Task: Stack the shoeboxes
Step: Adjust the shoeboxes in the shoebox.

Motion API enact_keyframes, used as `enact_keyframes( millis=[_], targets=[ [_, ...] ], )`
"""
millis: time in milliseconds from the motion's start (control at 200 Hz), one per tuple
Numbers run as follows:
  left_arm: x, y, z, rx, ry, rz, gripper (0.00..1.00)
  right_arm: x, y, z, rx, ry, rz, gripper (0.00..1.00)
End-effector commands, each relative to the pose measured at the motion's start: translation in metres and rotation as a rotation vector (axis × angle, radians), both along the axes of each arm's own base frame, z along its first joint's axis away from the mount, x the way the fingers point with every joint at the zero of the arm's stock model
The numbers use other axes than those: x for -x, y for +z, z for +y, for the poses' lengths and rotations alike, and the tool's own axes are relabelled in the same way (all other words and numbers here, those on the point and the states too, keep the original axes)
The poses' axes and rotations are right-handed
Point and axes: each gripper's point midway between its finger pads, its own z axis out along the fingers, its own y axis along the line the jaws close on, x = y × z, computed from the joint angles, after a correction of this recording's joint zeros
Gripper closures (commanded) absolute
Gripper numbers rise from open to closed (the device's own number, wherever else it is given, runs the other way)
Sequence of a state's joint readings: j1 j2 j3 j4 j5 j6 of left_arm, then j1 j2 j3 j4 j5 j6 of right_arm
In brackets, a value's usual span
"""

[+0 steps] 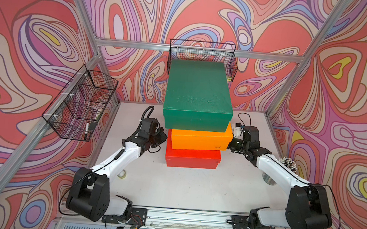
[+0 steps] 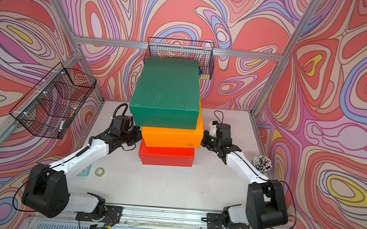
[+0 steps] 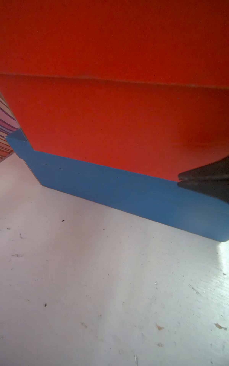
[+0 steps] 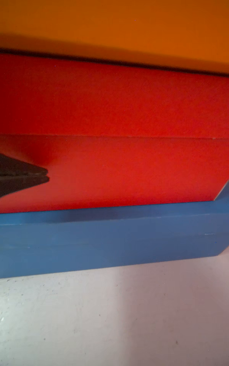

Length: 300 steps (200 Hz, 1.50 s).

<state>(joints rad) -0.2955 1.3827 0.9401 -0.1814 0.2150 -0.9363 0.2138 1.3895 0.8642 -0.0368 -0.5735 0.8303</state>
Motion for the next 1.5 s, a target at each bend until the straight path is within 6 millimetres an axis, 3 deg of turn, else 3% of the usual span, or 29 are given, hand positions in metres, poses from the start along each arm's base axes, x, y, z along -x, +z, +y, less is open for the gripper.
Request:
enact_keyframes(
  millis=[0, 300, 1082, 1327, 1497],
  targets=[
    [-0.019, 0.021, -0.013, 0.049, -0.004, -0.057, 0.99, -0.011, 0.018, 0.006, -0.027, 0.007, -0.048, 1.0],
    [-0.042, 0.034, -0.031, 0.073, -0.024, -0.087, 0.99, -0.025, 0.022, 0.008, -0.032, -0.007, -0.059, 1.0],
    [-0.101, 0.03, -0.06, 0.093, -0.068, -0.081, 0.97, -0.038, 0.009, 0.009, -0.046, -0.029, -0.035, 1.0],
    [-0.1, 0.022, -0.057, 0.071, -0.064, -0.061, 0.95, -0.038, 0.005, 0.009, -0.04, -0.03, -0.028, 1.0],
    [-0.087, 0.02, -0.048, 0.054, -0.044, -0.059, 0.94, -0.042, 0.004, 0.005, -0.015, -0.033, -0.028, 1.0]
  ],
)
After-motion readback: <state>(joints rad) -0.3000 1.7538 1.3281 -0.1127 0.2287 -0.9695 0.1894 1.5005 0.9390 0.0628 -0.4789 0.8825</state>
